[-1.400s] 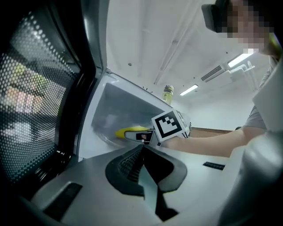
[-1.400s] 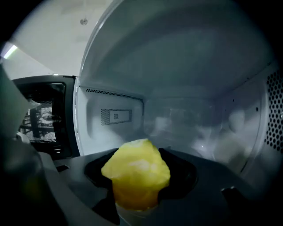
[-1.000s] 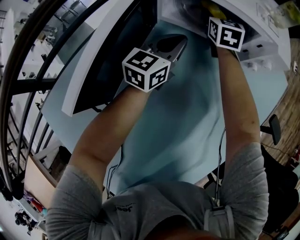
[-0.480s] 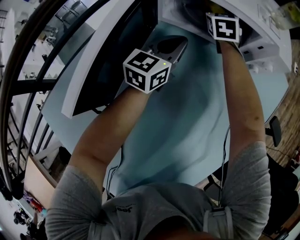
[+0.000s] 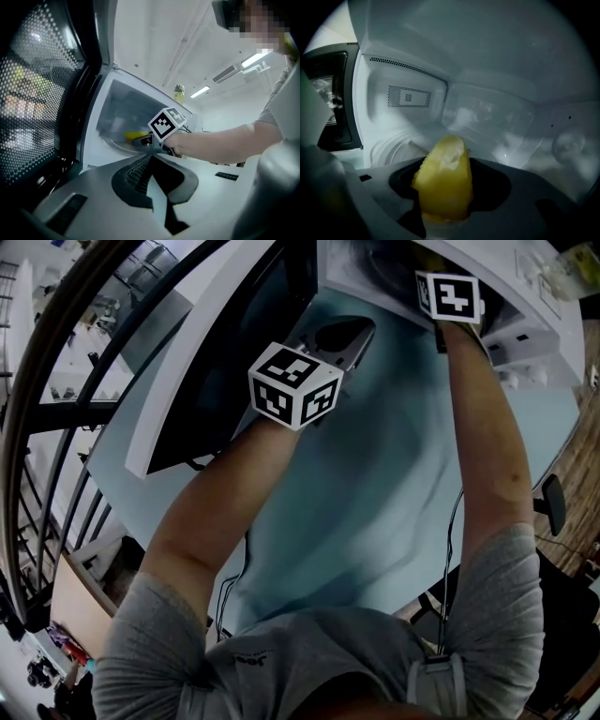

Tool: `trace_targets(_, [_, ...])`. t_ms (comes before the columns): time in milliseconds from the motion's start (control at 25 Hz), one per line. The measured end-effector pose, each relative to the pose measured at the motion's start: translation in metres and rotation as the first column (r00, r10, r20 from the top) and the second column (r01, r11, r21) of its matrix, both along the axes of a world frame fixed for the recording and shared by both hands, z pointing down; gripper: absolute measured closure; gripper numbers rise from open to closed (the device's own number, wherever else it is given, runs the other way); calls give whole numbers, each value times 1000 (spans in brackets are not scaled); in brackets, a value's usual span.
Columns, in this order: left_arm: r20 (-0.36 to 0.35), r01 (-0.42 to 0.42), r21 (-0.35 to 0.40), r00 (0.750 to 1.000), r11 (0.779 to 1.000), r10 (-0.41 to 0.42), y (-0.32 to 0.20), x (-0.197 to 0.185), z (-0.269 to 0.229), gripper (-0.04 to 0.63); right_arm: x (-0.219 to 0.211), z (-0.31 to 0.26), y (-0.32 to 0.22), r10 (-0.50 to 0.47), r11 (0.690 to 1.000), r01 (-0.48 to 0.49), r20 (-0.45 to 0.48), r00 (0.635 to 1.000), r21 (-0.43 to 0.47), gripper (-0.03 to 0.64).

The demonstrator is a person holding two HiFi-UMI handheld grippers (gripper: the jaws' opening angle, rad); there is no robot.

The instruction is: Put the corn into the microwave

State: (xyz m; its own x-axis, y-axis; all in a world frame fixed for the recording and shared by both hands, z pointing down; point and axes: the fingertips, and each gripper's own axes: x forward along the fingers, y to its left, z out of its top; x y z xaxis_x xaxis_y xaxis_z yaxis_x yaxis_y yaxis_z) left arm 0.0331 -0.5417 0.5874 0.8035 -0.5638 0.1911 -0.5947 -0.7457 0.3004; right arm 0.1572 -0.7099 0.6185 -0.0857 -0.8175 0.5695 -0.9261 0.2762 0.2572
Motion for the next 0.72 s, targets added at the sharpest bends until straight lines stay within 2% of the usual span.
trace_targets(720, [11,1,0,1000,1000,-1,6,-1,-4,577,-5,1,3,-8,1000,9,13,1000,-16,331])
